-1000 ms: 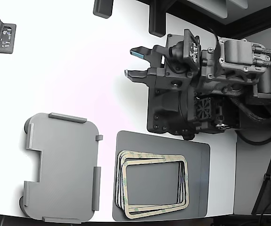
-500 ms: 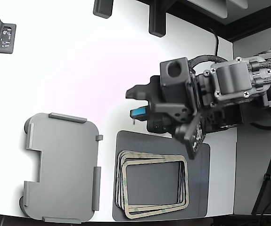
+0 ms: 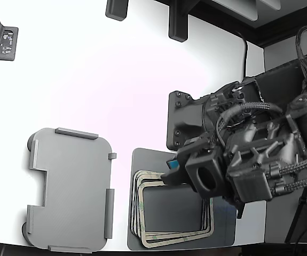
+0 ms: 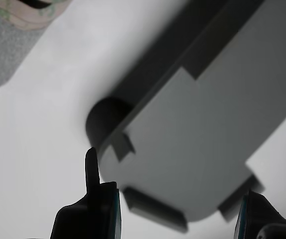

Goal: Grab top frame and put it into gray box.

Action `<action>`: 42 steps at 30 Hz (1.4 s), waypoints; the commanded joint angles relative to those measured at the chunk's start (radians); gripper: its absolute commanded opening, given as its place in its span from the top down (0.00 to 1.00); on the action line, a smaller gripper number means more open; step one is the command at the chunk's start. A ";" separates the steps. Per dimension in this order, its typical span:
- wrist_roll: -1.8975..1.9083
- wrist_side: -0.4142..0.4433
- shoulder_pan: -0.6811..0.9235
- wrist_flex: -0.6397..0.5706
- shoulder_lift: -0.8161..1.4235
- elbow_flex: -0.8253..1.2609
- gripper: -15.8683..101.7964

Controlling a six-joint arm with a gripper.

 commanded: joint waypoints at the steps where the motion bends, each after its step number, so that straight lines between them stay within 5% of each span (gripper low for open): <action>1: -0.046 0.003 0.086 0.000 0.002 -0.031 0.07; 16: -0.137 0.064 0.472 0.112 -0.236 -0.126 0.02; 42: -0.222 -0.063 0.683 0.104 -0.558 -0.325 0.02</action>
